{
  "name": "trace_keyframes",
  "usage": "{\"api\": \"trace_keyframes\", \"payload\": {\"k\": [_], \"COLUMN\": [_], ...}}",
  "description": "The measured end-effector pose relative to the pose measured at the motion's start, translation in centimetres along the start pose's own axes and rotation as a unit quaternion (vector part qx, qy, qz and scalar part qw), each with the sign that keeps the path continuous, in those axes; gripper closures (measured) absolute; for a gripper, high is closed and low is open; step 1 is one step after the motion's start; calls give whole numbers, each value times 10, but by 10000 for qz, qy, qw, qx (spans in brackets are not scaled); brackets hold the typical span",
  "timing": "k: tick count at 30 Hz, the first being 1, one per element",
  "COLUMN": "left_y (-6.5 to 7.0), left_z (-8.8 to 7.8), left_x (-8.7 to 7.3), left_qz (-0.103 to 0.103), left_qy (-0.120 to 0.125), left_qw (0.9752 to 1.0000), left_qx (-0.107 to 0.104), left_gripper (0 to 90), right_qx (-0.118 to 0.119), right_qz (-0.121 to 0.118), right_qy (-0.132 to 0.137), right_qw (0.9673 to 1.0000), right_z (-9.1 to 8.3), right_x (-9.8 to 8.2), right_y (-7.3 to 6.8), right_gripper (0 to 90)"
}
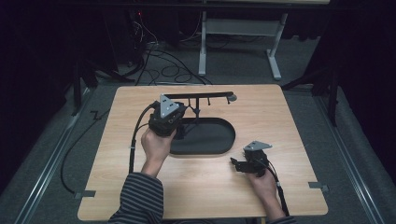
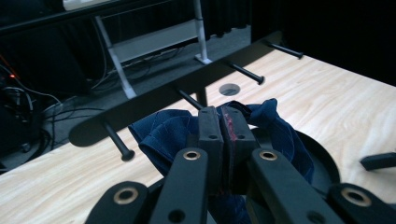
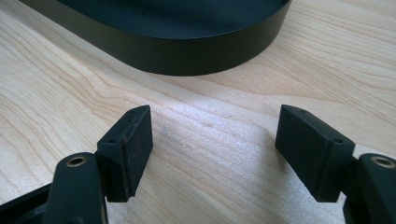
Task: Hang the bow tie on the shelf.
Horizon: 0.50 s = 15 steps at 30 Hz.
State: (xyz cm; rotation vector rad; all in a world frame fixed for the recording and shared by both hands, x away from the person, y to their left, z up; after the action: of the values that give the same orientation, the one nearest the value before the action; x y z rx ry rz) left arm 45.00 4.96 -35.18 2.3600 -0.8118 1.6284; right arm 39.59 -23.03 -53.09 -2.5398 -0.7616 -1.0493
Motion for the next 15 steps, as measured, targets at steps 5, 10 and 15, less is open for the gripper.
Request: {"api": "trace_keyframes", "payload": {"k": [5, 10, 15], "left_y": [-2, -3, -7], "left_z": [7, 13, 23], "left_x": [6, 10, 12], "left_qz": [4, 42, -20], "left_qy": [17, 49, -5], "left_qw": [10000, 9998, 9996], "left_qx": [81, 206, 277], "left_gripper": [876, 876, 875], "right_qx": [0, -2, -2], "right_qz": [-6, -2, -12], "right_qy": [1, -2, 0], "right_qw": [10000, 10000, 10000], "right_z": [0, 0, 0], "right_x": [0, 0, 0], "right_y": [0, 0, 0], "right_gripper": [289, 289, 289]}}
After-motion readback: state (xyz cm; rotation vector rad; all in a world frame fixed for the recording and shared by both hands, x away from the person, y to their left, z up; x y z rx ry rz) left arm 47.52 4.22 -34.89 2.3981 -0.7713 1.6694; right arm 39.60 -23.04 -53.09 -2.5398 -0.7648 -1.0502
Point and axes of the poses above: each handheld gripper's, and its own axes: z roughly forward along the jaws, x roughly out of its top, y roughly to its right, the point moved 4 cm from there along z, roughly forward along the jaws, and after that the axes turned 6 degrees about x, right-handed, at the moved point
